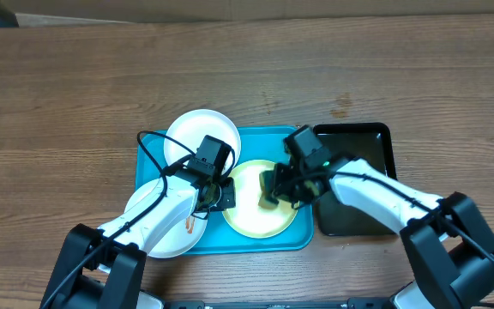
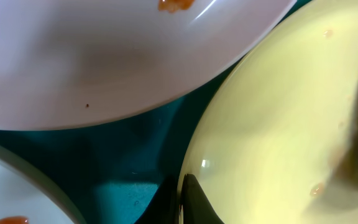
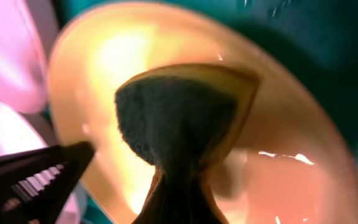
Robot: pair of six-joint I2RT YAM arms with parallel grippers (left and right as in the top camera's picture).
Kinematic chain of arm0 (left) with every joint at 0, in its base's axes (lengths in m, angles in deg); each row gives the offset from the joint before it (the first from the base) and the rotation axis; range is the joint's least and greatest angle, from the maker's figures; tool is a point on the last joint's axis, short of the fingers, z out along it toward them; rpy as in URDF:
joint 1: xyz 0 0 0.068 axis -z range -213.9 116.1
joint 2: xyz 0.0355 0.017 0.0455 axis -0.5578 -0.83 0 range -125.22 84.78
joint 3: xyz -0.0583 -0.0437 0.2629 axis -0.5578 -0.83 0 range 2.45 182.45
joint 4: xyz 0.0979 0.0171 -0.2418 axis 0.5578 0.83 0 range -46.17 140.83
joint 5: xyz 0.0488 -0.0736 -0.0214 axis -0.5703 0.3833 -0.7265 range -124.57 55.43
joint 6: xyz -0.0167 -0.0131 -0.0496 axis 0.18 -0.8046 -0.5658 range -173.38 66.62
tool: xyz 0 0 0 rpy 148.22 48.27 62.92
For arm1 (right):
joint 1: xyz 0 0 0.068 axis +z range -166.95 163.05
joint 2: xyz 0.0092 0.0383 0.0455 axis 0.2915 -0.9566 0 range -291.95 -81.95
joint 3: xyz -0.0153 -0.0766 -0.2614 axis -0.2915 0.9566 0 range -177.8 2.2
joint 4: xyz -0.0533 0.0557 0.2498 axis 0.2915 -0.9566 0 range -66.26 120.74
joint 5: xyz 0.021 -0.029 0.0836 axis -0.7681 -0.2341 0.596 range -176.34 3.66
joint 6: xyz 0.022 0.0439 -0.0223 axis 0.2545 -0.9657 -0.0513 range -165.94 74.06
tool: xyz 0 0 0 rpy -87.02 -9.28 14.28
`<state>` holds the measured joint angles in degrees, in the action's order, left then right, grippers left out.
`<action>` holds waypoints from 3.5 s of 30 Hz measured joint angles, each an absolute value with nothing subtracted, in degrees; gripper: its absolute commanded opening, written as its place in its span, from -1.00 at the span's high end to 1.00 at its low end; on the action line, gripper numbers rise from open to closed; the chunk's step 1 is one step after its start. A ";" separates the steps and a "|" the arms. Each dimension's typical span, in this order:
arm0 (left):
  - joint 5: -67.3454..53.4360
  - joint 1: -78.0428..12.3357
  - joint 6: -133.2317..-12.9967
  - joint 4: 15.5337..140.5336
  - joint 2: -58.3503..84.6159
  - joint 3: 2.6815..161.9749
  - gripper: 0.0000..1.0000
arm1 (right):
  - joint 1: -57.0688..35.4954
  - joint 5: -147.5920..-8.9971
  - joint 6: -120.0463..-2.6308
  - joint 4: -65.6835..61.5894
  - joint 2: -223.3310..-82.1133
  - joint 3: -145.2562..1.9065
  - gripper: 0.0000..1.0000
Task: Clean dirty plates on tray and stack at the side
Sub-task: 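Scrub the yellow plate with the sponge in the right gripper, then return the sponge to the black tray with the right gripper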
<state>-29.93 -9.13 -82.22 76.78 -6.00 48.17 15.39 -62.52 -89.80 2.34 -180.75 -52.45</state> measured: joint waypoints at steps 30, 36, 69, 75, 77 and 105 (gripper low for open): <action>-29.90 -9.13 -82.24 76.78 -6.00 48.17 0.92 | 16.72 -71.84 -81.40 3.84 -176.38 -46.83 0.93; -29.93 -9.13 -82.24 76.78 -6.00 48.17 0.92 | 16.96 -69.26 -82.43 8.87 -177.41 -46.77 0.93; -29.93 -9.13 -82.24 76.78 -6.00 48.17 0.92 | 2.84 -43.64 -74.32 1.11 -168.30 -53.09 0.93; -29.84 -9.13 -82.24 77.26 -6.00 48.45 0.92 | -6.84 -56.54 -71.09 -13.31 -163.88 -53.85 0.93; -29.66 -9.13 -82.24 78.33 -6.00 48.80 0.92 | -8.72 -63.46 -70.69 -16.70 -164.21 -53.76 0.93; -31.00 -9.26 -82.24 90.98 -6.27 63.27 0.92 | -9.68 -82.26 -69.88 -15.00 -168.80 -42.42 -0.49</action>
